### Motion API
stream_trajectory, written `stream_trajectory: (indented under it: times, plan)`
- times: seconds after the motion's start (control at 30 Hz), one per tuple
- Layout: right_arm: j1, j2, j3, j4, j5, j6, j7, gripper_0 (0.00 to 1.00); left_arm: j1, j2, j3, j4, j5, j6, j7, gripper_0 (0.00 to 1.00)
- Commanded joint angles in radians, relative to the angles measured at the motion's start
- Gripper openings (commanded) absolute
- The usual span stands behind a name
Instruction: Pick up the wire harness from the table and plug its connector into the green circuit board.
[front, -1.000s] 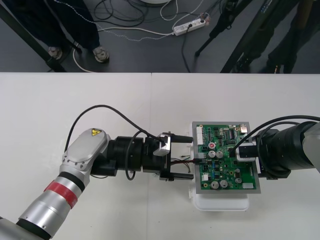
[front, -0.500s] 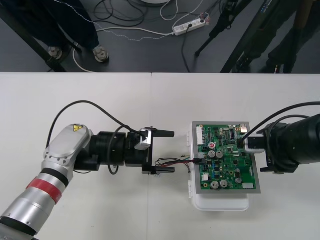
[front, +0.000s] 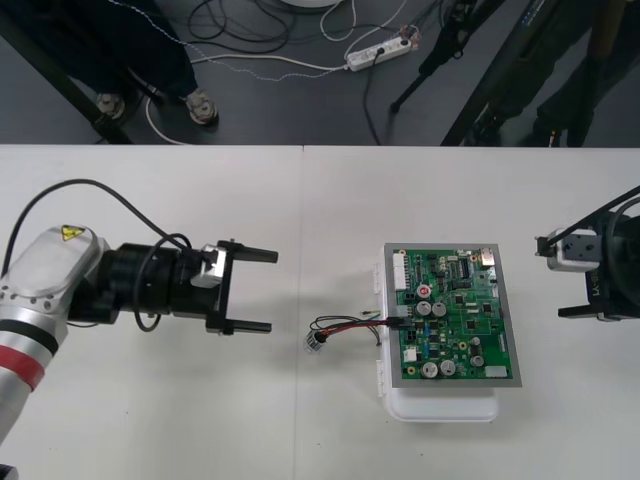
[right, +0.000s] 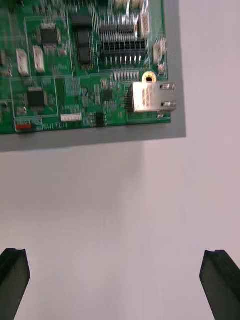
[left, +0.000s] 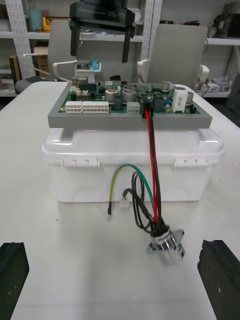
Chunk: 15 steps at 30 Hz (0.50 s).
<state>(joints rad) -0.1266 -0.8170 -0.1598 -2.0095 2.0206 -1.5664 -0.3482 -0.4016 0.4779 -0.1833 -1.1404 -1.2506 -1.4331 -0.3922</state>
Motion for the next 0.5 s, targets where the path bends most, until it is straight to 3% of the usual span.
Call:
stream_trajectory:
  times: [0.03,0.5]
  plan:
    - [-0.019,-0.059,-0.101,0.011,-0.16,-0.004,0.018,1.0,0.029,0.094,0.05,-0.085,0.02,-0.07,0.032,1.0]
    - [-0.019,-0.068,-0.202,0.038,-0.487,-0.004,0.032,1.0,0.104,0.281,0.133,-0.279,0.037,-0.102,0.176,1.0]
